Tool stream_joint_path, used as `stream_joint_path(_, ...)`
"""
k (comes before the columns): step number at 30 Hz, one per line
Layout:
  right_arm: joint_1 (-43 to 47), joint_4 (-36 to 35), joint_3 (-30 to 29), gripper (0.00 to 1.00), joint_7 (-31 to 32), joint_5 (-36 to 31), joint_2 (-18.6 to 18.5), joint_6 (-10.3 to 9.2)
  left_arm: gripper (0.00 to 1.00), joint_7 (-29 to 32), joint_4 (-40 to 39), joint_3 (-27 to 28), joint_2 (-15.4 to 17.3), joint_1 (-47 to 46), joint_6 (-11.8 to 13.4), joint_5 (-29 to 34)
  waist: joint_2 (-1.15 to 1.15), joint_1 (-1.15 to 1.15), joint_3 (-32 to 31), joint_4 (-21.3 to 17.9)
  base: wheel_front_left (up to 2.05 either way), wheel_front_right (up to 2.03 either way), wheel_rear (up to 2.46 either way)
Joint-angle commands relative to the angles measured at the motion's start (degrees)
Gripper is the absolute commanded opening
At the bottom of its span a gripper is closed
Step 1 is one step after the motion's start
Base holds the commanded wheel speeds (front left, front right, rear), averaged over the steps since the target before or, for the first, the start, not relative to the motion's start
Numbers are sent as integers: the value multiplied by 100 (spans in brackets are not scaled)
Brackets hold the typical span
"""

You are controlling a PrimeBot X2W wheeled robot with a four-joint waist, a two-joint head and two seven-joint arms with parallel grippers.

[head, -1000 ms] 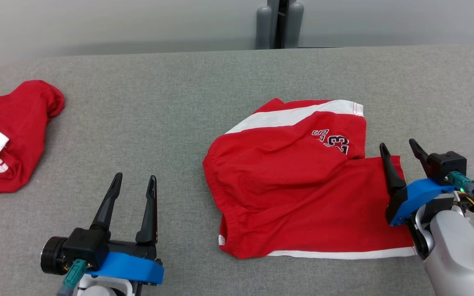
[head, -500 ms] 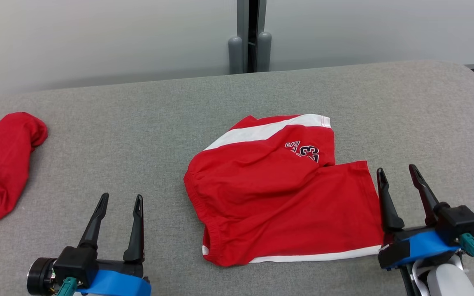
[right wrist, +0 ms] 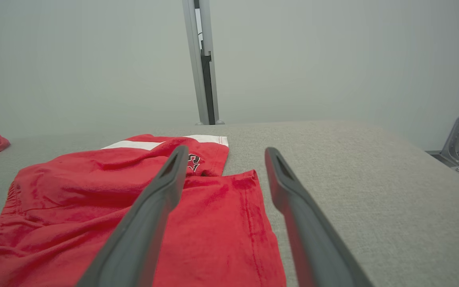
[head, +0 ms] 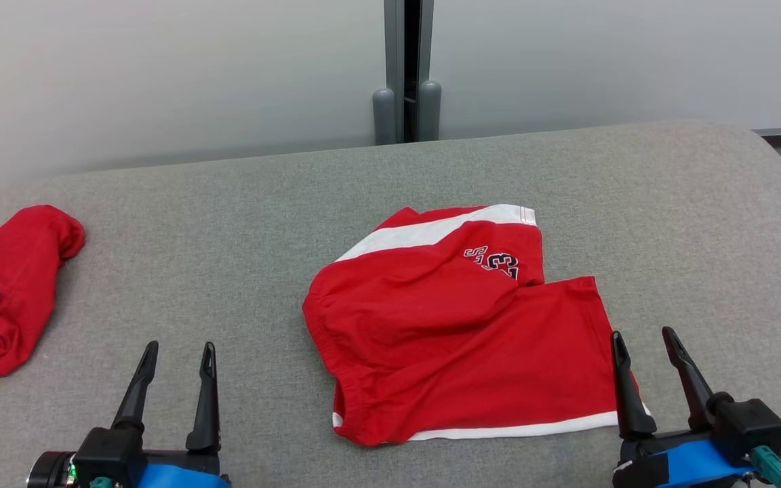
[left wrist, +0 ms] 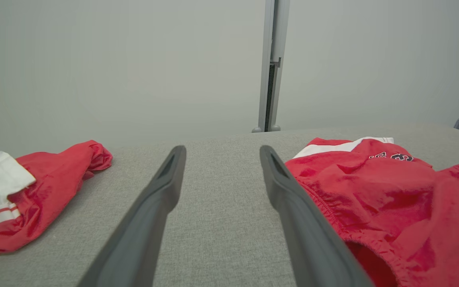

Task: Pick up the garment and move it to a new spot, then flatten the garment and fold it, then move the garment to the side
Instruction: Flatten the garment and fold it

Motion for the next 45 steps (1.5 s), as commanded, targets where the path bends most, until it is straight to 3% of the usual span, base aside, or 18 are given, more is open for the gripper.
stream_joint_path(1,85,15,20,100,-28,9,31,-4,100,-17,3,34,19,87,0,21,0,1,-26,7,0,0,0)
stream_joint_path(12,45,442,-215,100,-28,-99,-14,-4,100,-17,138,-497,19,3,-292,46,0,1,7,18,0,0,0)
stream_joint_path(17,-42,859,-423,100,-29,-155,-22,-4,100,-17,394,-1170,107,-18,-444,213,0,1,112,-9,0,0,0)
stream_joint_path(27,-350,1714,-561,100,-28,-206,15,-4,100,-17,1106,-2403,532,-237,-488,6,0,1,380,-133,0,0,0)
stream_joint_path(38,-762,2599,-498,100,-28,-127,34,-5,100,-17,1683,-2707,619,-742,-489,-97,0,1,580,-199,0,0,0)
stream_joint_path(45,-856,2946,-151,100,-9,88,68,-2,100,-17,2159,-3013,576,-980,-490,-154,0,1,599,-218,0,0,0)
